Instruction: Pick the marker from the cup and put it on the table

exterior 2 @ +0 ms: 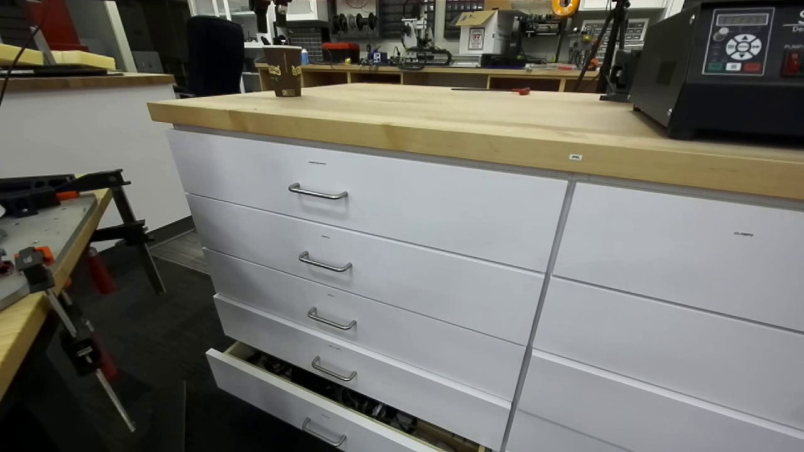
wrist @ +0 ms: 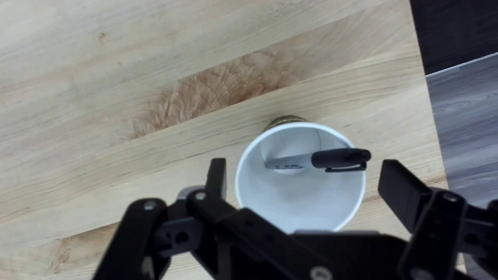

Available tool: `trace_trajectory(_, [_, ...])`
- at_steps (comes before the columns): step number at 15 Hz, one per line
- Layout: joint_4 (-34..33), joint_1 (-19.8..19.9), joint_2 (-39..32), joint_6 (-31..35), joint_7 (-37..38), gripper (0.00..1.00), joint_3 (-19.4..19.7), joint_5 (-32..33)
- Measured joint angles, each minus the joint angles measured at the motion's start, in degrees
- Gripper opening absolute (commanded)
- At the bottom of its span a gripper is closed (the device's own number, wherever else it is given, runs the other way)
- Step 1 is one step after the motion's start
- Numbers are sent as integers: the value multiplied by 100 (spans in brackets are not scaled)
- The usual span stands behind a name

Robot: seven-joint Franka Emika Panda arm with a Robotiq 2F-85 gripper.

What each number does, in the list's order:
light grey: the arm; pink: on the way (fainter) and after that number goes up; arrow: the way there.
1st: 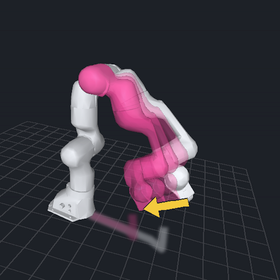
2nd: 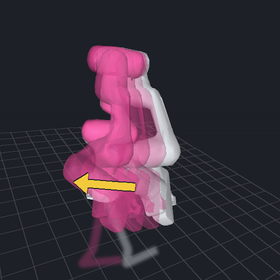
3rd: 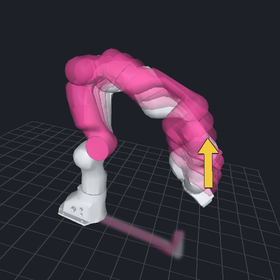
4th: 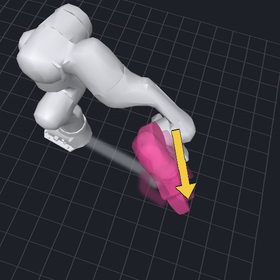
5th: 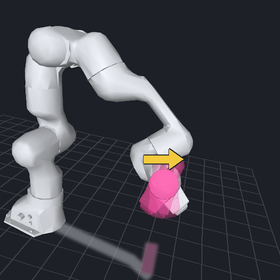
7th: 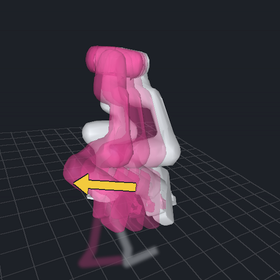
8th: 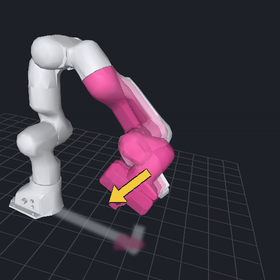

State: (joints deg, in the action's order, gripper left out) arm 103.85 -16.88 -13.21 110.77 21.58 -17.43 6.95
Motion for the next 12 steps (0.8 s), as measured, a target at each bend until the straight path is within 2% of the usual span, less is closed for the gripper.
trace_trajectory(8, [-214, -149, -198, -42, -49, 100, 42, 14])
trace_trajectory(10, [-211, -169, -216, -38, -70, 74, 68, 14])
trace_trajectory(12, [-205, -170, -229, -35, -102, 60, 77, 14])
